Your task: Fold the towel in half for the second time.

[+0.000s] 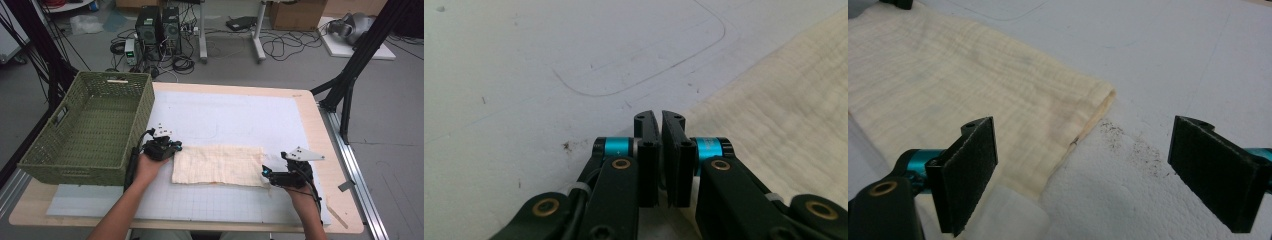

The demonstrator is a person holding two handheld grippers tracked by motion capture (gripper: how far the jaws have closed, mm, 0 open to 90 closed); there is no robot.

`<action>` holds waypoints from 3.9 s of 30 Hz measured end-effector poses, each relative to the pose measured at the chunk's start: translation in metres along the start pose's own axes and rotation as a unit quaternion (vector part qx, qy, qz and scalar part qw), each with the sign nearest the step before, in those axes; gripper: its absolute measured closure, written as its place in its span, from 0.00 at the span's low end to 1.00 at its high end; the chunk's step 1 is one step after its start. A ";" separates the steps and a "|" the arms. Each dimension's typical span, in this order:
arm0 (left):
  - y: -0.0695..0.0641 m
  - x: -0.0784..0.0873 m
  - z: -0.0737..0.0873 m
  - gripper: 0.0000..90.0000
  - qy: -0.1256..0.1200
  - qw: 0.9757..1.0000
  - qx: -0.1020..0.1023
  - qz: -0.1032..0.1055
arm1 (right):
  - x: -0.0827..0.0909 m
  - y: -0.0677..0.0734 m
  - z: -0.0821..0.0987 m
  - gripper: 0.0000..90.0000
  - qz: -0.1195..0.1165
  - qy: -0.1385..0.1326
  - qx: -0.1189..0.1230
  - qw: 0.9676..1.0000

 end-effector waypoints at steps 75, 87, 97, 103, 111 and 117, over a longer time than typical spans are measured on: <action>-0.031 0.051 -0.018 0.96 -0.093 0.993 0.044 0.050 | -0.026 -0.005 -0.026 0.93 -0.021 -0.006 0.000 1.000; -0.049 0.062 0.008 0.96 -0.067 0.995 0.039 0.059 | -0.003 0.016 0.003 0.93 -0.055 -0.007 0.015 0.998; -0.057 0.063 0.029 0.95 -0.034 0.997 0.035 0.060 | 0.004 0.027 0.018 0.93 -0.068 0.012 0.033 0.997; -0.061 0.070 0.037 0.91 -0.024 0.998 0.034 0.050 | 0.005 0.032 0.022 0.93 -0.067 0.025 0.050 0.996; -0.053 0.076 0.015 0.57 -0.058 0.995 0.066 0.042 | 0.005 0.030 0.027 0.92 -0.069 0.036 0.054 0.995; -0.052 0.078 -0.010 0.60 -0.090 0.991 0.077 0.066 | 0.005 0.031 0.028 0.92 -0.069 0.039 0.056 0.995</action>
Point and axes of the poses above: each handheld gripper's, and its own axes: x roughly backward along the jaws, z roughly out of its underside, y roughly to its left, the point moved 10 cm from there along -x, roughly forward along the jaws
